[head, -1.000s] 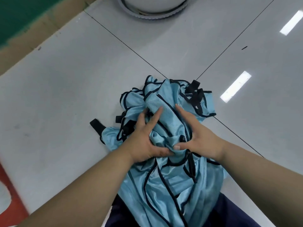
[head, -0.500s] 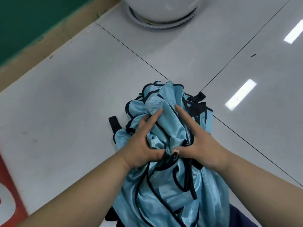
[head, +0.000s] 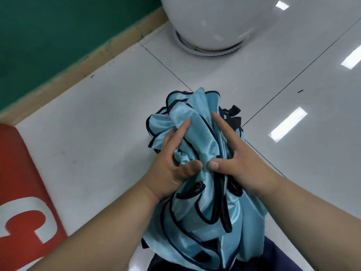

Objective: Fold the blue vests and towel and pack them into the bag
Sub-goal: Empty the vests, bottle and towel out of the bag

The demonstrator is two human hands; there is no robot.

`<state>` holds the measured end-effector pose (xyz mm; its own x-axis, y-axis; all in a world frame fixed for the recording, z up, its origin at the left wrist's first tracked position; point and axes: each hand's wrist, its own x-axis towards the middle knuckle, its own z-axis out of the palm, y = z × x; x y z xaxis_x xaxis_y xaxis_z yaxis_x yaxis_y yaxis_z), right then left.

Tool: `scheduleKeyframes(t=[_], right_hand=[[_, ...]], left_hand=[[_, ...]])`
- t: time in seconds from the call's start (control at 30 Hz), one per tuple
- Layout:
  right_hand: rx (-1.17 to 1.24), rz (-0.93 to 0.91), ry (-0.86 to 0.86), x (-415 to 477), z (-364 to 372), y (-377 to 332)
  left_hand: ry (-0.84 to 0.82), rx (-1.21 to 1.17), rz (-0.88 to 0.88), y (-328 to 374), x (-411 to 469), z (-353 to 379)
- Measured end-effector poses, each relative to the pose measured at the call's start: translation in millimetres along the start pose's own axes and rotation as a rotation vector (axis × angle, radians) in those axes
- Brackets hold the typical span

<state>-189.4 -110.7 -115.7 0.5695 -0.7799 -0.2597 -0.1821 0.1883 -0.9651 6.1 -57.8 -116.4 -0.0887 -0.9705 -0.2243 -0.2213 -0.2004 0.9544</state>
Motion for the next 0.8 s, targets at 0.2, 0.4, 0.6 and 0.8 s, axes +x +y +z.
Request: scheduleKeyframes(t=[0.2,0.4,0.6,0.8], right_hand=[[0.039,0.012,-0.021,-15,15,-89],[0.036,-0.023,-0.054,-22,41,-209],[0.042,-0.087,-0.124,-30,91,-371],[-0.053,-0.152,-0.148,-55,168,-554]], left_hand=[[0.062,-0.052,0.008,85,-34,-29],[0.174,-0.076,0.019,186,-72,-84],[0.274,-0.087,0.064,321,-130,-166],[0.353,-0.058,0.139,458,-214,-266]])
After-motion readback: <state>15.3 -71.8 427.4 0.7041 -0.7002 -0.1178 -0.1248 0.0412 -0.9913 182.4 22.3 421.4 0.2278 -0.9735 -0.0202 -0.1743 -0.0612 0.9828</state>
